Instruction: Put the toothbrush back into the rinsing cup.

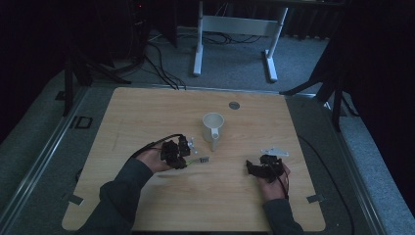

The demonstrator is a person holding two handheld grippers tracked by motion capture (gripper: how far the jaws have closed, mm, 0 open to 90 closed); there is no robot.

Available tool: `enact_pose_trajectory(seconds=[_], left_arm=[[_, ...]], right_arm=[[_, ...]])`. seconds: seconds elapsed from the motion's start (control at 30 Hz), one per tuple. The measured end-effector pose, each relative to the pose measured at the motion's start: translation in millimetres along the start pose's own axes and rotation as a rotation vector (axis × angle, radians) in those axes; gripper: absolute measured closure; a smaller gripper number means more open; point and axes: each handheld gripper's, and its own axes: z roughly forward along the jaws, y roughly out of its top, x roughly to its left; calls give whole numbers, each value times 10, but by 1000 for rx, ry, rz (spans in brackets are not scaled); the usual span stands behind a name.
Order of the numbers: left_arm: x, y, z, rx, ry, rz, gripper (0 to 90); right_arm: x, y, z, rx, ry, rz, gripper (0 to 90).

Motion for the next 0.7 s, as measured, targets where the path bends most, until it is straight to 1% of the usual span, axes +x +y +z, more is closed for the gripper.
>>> enact_pose_trajectory(seconds=[0.1, 0.17, 0.23, 0.47, 0.7], left_arm=[[21, -15, -45, -6, 25, -9, 812], [24, -20, -63, -6, 54, -19, 812], [27, -22, -74, -9, 73, -27, 812], [62, -22, -112, -33, 121, -60, 811], [104, -43, -167, -60, 145, -92, 811]], right_arm=[[0, 0, 0, 0, 0, 0, 184], [0, 0, 0, 0, 0, 0, 184], [0, 0, 0, 0, 0, -1, 184], [0, 0, 0, 0, 0, 0, 184], [1, 0, 0, -1, 0, 2, 184]])
